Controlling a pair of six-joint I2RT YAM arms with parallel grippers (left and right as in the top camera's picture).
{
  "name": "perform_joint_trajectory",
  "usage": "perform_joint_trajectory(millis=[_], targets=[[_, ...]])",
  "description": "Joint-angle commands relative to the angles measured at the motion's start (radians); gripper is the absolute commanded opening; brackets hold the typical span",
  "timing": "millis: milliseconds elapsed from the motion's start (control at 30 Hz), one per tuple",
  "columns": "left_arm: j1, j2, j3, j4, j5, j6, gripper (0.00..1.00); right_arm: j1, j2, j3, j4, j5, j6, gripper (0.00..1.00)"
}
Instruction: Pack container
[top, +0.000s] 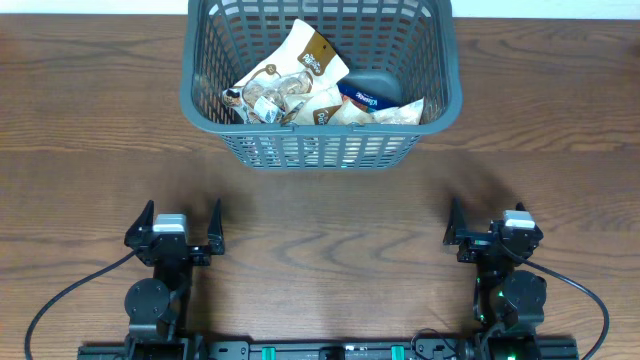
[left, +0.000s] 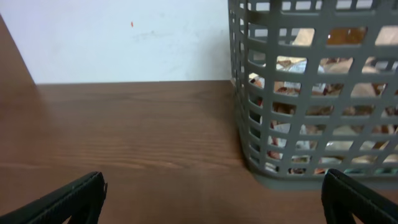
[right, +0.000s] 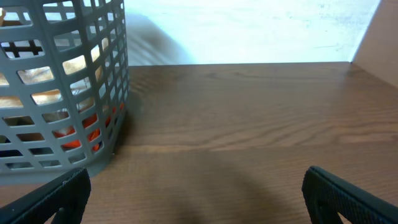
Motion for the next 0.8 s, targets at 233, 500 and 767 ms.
perform_joint_trajectory(millis=[233,500,767], targets=[[-0.004,-0.009,-0.02,-0.039,-0.005,-0.156,0.98,-0.006,-0.008,-0.005,0.0,0.01,0.013,0.99],[-0.004,-0.009,-0.02,-0.039,-0.005,-0.156,0.98,-0.006,-0.008,-0.005,0.0,0.01,0.013,0.99],[-0.004,-0.008,-0.02,-0.038,-0.006,-0.156,0.98,-0.006,-0.008,-0.005,0.0,0.01,0.013,0.99]])
